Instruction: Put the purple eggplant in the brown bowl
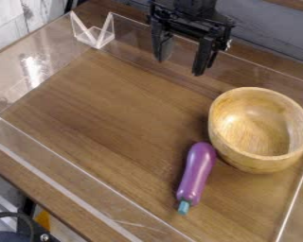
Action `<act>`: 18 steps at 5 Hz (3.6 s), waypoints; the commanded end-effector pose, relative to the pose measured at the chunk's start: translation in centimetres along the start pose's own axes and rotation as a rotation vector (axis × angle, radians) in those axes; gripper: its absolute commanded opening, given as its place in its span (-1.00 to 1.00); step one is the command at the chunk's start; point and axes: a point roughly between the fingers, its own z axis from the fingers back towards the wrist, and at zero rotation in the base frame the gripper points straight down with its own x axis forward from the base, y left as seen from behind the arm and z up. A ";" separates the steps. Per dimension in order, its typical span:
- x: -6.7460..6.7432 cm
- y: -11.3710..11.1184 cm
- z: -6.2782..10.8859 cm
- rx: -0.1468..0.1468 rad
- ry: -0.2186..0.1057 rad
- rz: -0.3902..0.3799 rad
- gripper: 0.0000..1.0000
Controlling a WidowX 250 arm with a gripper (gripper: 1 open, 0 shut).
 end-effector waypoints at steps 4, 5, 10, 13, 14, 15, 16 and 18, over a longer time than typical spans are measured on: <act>-4.5 -5.7 -4.2 -0.078 0.041 -0.104 1.00; -5.4 -7.3 -5.2 -0.083 0.028 -0.088 1.00; -5.7 -6.7 -8.5 -0.064 -0.067 0.007 1.00; -7.4 -6.9 -8.2 -0.074 -0.125 -0.059 1.00; -8.1 -8.0 -9.1 -0.077 -0.145 -0.106 1.00; -8.3 -8.7 -10.6 -0.072 -0.169 -0.084 1.00; -8.2 -9.4 -11.3 -0.066 -0.183 -0.062 1.00; -8.5 -9.8 -11.3 -0.060 -0.193 -0.012 1.00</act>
